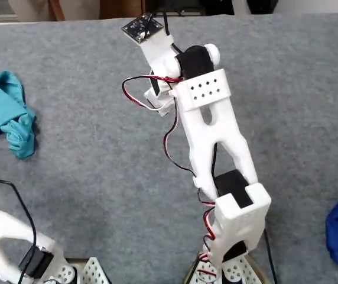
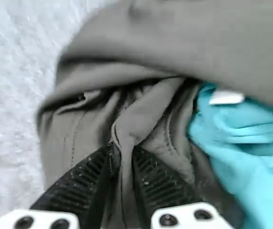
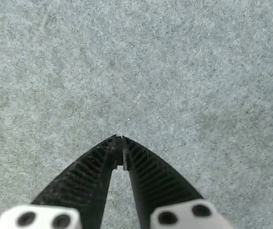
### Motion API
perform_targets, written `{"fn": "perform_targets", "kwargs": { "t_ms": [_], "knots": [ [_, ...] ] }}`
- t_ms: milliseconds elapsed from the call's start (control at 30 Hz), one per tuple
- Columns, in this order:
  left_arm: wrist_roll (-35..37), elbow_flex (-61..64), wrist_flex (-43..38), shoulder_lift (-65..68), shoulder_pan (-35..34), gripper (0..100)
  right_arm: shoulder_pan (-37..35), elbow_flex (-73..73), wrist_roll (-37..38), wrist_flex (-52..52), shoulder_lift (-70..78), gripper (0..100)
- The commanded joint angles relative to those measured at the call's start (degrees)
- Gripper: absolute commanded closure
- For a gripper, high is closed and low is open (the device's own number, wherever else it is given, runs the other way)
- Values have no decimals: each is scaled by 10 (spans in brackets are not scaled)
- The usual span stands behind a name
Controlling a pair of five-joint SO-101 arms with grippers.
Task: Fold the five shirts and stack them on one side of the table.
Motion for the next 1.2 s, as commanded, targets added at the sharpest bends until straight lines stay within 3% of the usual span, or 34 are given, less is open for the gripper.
{"fn": "perform_targets", "kwargs": {
  "t_ms": [0,267,400,500,733,833,1000,1167],
  "knots": [
    [4,-135,84,-15,14,981,-5,-24,-5,6,-2,990],
    [4,-129,205,-253,62,981,36,-23,-5,8,-1,991],
    [4,-127,278,-374,135,981,73,-22,-5,9,-2,991],
    [4,-127,280,-454,200,981,108,15,-5,9,-7,991],
    [5,-126,280,-631,400,981,196,175,4,7,-60,991],
    [5,-113,280,-669,519,981,227,213,78,6,-95,991],
    [5,47,280,-716,690,981,295,247,244,6,-148,991],
    [35,217,280,-757,835,981,385,263,253,6,-178,992]
  ]
}}
